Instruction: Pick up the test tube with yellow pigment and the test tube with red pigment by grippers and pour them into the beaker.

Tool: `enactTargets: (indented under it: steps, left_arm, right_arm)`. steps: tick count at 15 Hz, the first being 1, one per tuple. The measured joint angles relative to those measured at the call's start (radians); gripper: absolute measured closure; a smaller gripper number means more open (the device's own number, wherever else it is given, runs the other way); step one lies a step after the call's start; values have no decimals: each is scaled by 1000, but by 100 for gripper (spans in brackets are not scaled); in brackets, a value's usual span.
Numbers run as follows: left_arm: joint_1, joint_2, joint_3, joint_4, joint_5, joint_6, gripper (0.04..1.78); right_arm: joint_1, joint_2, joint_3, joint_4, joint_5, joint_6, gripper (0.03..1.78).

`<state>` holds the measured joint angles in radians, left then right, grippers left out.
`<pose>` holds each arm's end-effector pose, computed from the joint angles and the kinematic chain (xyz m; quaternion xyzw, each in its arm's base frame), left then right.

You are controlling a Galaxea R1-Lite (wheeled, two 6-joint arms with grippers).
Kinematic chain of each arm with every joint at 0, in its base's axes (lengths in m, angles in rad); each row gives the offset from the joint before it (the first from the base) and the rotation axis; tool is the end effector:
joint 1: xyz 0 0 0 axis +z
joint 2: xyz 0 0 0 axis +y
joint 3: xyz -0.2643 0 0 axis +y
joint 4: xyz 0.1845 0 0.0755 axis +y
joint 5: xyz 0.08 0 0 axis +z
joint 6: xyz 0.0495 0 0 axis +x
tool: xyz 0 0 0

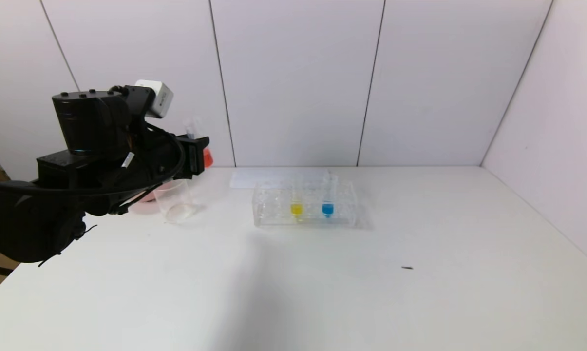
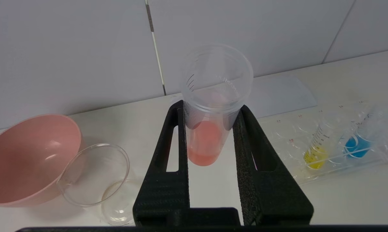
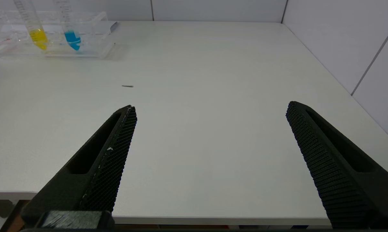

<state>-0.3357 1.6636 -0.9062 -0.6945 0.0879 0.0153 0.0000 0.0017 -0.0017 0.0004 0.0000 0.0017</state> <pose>0.3220 -0.1077 0.1831 0.0142 0.0298 -0.1238 0.9918 0.0497 0.0000 0.0759 0.0008 0.0002 0.0000 1.0000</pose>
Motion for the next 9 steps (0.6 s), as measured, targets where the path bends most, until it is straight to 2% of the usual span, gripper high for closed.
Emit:
enactTargets:
  steps: [9]
  left_arm:
    - [117,-8,2,7,-29,-1,138]
  right_arm:
    - [0,0,0,0,0,0,11]
